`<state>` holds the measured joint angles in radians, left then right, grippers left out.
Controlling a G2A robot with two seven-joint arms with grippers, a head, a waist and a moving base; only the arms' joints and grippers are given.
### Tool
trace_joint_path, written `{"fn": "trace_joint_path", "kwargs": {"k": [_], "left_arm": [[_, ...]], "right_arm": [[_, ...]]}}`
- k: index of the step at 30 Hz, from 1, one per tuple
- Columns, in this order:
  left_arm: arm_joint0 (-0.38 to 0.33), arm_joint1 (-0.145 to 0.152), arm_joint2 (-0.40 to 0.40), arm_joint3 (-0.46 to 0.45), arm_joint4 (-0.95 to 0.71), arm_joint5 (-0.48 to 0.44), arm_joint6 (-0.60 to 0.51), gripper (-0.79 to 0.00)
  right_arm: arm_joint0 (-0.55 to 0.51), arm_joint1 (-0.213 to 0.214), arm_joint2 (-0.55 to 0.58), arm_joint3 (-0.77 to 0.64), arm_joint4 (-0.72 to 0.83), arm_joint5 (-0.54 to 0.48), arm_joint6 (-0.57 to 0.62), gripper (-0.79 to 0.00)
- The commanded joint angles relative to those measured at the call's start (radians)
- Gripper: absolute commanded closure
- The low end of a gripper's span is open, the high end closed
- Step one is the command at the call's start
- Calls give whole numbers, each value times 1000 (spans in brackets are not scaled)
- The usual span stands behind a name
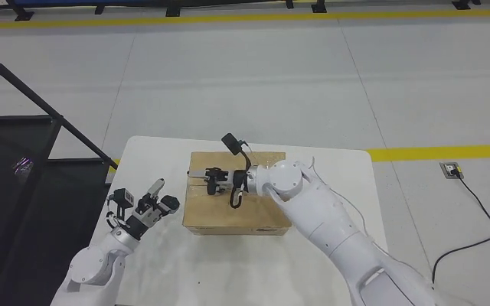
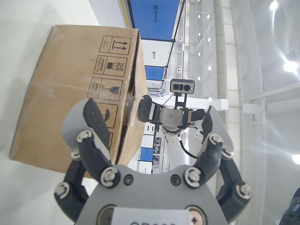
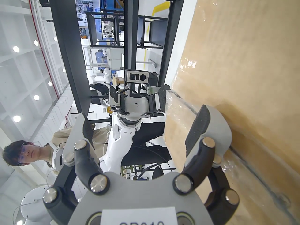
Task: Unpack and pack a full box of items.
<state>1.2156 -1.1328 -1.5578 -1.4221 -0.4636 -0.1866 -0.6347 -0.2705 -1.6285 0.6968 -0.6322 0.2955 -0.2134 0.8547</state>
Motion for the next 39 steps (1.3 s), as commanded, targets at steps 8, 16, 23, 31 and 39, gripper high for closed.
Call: {"fn": "trace_joint_path", "kwargs": {"k": [8, 16, 23, 31, 39], "left_arm": [[54, 9, -81, -5, -26, -35, 22, -785], [87, 15, -130, -2, -44, -42, 14, -785], [90, 16, -132, 8, -40, -44, 19, -785], [75, 15, -115, 18, -28, -38, 21, -785], [53, 14, -94, 22, -20, -31, 20, -785]], "right_arm": [[27, -56, -33, 58, 6, -22, -30, -785], [47, -112, -51, 136, 28, -24, -75, -785], [66, -156, -64, 193, 36, -33, -58, -785], [107, -170, -49, 266, 33, -57, 39, -785], [128, -150, -27, 305, -6, -100, 129, -785]]}}
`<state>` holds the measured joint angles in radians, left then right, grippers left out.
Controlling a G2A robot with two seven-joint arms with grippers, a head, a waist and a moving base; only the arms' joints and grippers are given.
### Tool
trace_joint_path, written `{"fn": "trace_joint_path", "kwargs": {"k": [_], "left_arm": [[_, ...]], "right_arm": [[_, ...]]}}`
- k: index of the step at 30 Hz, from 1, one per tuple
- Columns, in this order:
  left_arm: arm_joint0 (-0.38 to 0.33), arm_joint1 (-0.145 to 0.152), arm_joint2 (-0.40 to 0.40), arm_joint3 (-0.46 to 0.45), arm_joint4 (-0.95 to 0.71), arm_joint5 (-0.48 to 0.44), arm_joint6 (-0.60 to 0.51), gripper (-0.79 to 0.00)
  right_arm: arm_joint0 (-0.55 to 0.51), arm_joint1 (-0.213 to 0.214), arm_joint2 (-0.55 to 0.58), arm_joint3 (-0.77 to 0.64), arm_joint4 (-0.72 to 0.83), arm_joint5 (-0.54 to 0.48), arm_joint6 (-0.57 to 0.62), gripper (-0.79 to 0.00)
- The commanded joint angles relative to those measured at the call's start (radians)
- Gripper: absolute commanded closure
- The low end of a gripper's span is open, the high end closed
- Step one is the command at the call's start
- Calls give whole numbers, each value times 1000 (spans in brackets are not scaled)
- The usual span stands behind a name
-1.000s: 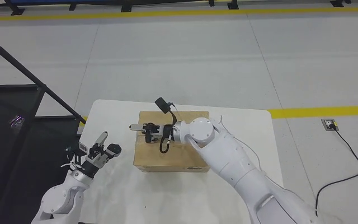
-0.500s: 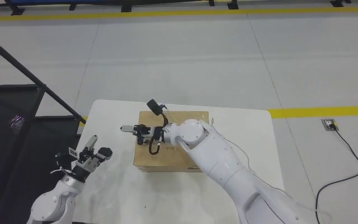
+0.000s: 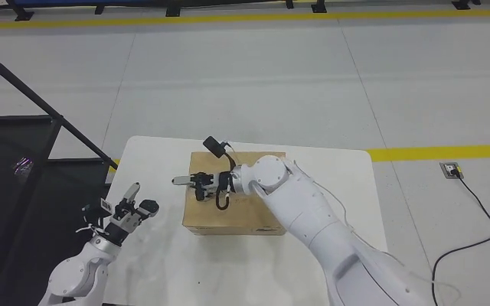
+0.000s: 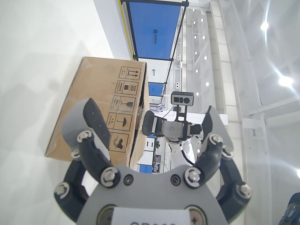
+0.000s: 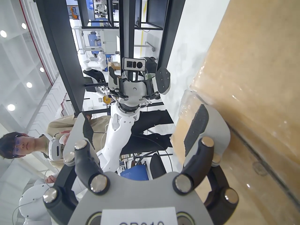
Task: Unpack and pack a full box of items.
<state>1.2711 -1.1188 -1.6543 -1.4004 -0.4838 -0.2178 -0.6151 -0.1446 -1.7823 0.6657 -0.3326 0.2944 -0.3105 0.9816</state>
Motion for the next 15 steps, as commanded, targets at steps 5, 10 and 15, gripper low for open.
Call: {"fn": "trace_joint_path", "kwargs": {"k": [5, 10, 15], "left_arm": [[-13, -1, 14, 3, 8, 4, 1, -785], [-21, -1, 23, 5, 14, 7, 2, -785], [-27, -2, 30, 6, 19, 7, 3, -785]], "right_arm": [[6, 27, 29, 33, -19, -8, 8, -785], [1, 53, 57, 41, -21, -24, 37, -785], [-4, 83, 87, 42, -29, -37, 39, -785]]}}
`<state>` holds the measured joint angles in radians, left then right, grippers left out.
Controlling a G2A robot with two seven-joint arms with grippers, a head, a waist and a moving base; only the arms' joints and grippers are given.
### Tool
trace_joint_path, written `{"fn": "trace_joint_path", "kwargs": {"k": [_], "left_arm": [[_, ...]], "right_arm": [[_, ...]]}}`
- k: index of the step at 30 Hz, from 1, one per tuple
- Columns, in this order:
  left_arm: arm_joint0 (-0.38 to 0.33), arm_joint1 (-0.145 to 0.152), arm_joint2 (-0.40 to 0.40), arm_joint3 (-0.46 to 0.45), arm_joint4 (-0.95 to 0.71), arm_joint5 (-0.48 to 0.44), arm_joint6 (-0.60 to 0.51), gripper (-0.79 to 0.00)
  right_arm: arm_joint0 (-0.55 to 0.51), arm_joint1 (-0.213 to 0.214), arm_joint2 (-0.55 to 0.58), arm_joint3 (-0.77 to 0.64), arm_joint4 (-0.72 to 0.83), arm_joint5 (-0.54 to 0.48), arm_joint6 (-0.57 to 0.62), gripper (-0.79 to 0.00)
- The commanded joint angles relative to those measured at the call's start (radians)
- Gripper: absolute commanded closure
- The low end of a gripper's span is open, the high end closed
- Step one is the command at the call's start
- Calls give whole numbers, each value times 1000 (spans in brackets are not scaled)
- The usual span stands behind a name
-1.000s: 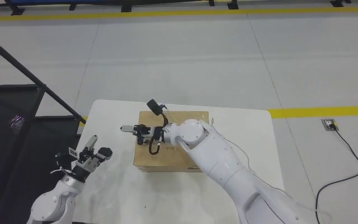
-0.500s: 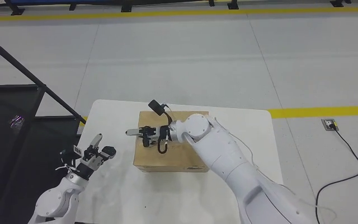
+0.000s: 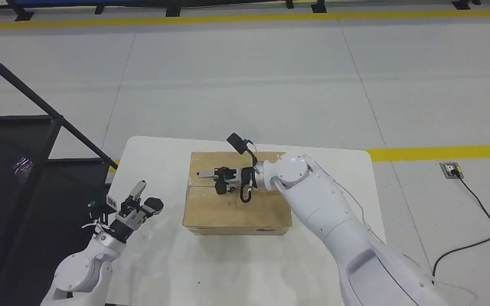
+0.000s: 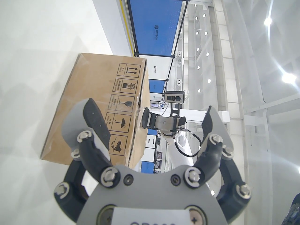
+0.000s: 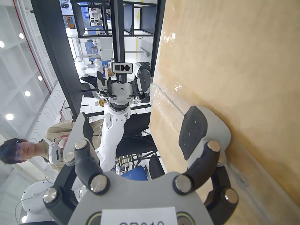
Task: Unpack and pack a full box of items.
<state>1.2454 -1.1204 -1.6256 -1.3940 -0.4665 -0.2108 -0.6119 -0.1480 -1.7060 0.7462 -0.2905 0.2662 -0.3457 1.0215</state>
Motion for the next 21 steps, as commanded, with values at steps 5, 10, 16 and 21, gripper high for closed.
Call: {"fn": "trace_joint_path", "kwargs": {"k": [5, 10, 16, 21], "left_arm": [[-4, 0, 6, -2, 4, 3, -3, -785], [-4, 0, 10, -3, 4, 2, -5, -785], [-1, 0, 16, -7, 9, 1, -5, -785], [3, 0, 17, -12, 12, 2, -6, -785]], "right_arm": [[-9, 44, 38, -6, -14, -14, 10, -785], [-31, 81, 67, -39, -38, -10, 8, -785], [-74, 132, 112, -116, -61, 1, 15, -785], [-130, 181, 159, -227, -97, 31, 11, -785]]}}
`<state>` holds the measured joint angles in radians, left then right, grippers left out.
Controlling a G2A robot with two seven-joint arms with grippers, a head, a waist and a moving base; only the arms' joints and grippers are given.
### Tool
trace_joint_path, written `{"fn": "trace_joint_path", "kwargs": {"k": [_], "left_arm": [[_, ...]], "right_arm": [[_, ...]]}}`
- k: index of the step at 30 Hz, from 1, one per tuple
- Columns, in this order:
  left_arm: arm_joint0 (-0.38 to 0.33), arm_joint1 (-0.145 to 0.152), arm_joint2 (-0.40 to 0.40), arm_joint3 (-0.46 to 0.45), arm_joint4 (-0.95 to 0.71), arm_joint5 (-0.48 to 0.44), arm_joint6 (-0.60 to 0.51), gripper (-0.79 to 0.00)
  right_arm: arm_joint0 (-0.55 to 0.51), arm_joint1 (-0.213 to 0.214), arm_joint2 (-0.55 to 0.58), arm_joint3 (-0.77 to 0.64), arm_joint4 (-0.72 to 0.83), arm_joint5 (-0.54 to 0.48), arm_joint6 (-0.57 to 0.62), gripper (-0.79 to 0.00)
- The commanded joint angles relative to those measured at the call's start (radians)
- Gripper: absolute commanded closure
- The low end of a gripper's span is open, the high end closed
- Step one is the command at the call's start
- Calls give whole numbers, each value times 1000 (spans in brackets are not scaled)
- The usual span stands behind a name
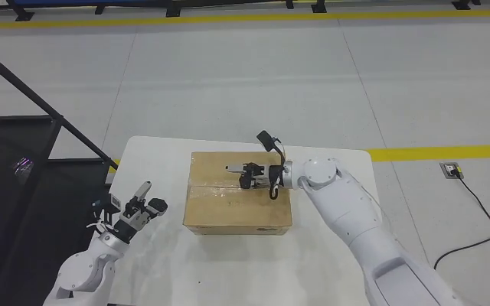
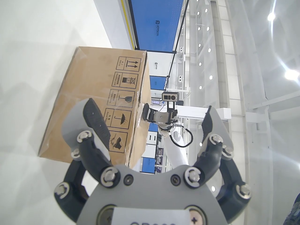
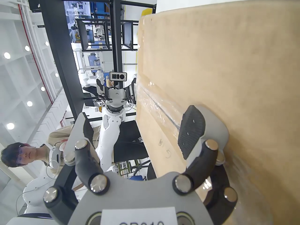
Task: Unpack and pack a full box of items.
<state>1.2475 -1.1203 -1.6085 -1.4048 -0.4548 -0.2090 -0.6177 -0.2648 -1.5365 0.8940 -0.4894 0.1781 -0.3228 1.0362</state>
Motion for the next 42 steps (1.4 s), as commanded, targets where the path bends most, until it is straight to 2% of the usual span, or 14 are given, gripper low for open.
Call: {"fn": "trace_joint_path", "kwargs": {"k": [1, 12, 20, 24, 30, 35, 42], "left_arm": [[3, 0, 0, -4, 1, 0, -1, -785], [16, 1, 0, -24, 5, 0, -1, -785], [18, 2, 2, -30, 10, 4, -3, -785], [18, 2, 2, -32, 11, 4, -3, -785], [17, 3, -3, -27, 5, 3, -6, -785], [11, 4, -7, -15, 1, 3, -11, -785], [-8, 6, -10, 3, -6, 5, -28, -785]], "right_arm": [[-28, 22, 23, -56, -18, 18, -7, -785], [-249, 139, 190, -463, -166, 226, -45, -785], [-420, 192, 317, -734, -184, 279, -35, -785], [-445, 205, 337, -778, -212, 341, -20, -785], [-464, 216, 362, -767, -221, 385, -57, -785], [-482, 227, 390, -773, -200, 386, -47, -785], [-547, 247, 454, -860, -184, 391, -71, -785]]}}
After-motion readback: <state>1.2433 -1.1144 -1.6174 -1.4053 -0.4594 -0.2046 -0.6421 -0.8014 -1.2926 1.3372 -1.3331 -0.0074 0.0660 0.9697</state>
